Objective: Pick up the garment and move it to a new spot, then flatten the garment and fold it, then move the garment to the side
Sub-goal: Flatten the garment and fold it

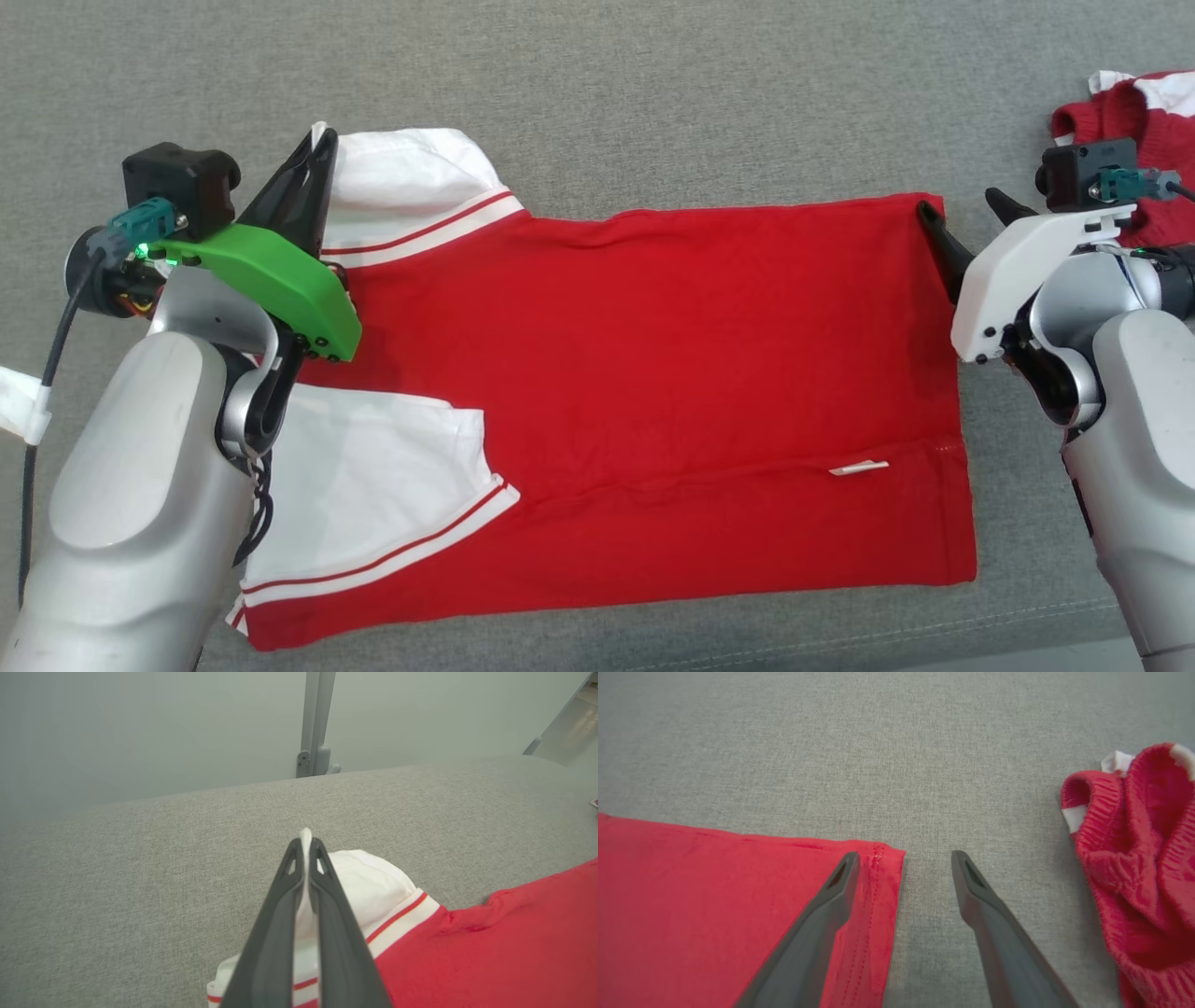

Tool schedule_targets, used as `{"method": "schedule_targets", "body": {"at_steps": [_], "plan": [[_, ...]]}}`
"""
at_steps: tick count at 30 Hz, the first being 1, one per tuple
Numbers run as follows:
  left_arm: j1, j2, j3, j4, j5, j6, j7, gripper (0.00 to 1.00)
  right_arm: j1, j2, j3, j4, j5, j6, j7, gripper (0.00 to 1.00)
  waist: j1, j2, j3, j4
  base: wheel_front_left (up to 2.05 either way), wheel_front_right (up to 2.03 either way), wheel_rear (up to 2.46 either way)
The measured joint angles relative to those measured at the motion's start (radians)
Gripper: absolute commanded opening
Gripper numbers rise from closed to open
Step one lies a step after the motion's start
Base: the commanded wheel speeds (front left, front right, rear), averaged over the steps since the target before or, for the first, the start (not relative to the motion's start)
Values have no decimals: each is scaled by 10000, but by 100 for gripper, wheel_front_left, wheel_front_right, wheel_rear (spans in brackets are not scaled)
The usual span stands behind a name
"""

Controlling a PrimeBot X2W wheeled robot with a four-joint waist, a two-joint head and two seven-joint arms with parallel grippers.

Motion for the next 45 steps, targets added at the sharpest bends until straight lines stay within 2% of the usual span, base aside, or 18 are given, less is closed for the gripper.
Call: {"method": "schedule_targets", "body": {"at_steps": [7, 11, 14, 16, 20, 23, 25, 26, 27, 32, 36, 41, 45], "plan": [[433, -42, -88, -846, -222, 84, 255, 0, -317, -345, 238, 957, 376, 2, 650, 100, 0, 0, -73, 414, 0, 0, 0], [576, -29, -115, -1197, -284, 148, 343, 0, -520, -500, 391, 1279, 685, 2, 744, 73, 0, 0, -188, 555, 0, 0, 0], [683, 12, -105, -1340, -299, 190, 399, 0, -594, -546, 587, 1553, 803, 2, 794, 47, 0, 0, -254, 622, 0, 0, 0], [742, 36, -96, -1417, -341, 238, 399, 0, -719, -593, 686, 1737, 903, 2, 790, 42, 0, 0, -273, 659, 0, 0, 0], [845, 75, -67, -1532, -385, 290, 397, 0, -943, -593, 894, 2098, 934, 2, 581, 42, 0, 0, -281, 697, 0, 0, 0], [904, 90, -13, -1590, -454, 353, 337, 0, -1144, -571, 1026, 2493, 968, 2, 326, 35, 0, 0, -275, 729, 0, 0, 0], [935, 86, 8, -1620, -476, 393, 320, 0, -1274, -543, 1057, 2761, 972, 2, 77, 24, 0, 0, -277, 764, 0, 0, 0], [950, 79, 21, -1638, -506, 393, 290, 0, -1335, -529, 1081, 2872, 980, 2, -69, 8, 0, 0, -280, 783, 0, 0, 0], [976, 81, 36, -1645, -527, 393, 247, 0, -1381, -508, 1110, 2978, 995, 2, -221, 0, 0, 0, -288, 800, 0, 0, 0], [1215, 79, 153, -1724, -700, 449, -21, 0, -1426, -598, 1312, 3346, 1172, 2, -989, 0, 0, 0, -400, 844, 0, 0, 0], [1552, 81, 213, -1946, -734, 518, -270, 0, -1325, -842, 1628, 3193, 1436, 2, -1607, 0, 0, 0, -597, 848, 0, 0, 0], [2419, 165, 207, -2589, -805, 621, -439, 0, -400, -1208, 2199, 2297, 2080, 2, -2159, 0, 0, 0, -971, 859, 0, 0, 0], [3754, 330, 251, -3438, -926, 913, -529, 0, 1034, -1574, 2380, 966, 2685, 2, -2514, 0, 0, 0, -1419, 888, 0, 0, 0]]}}
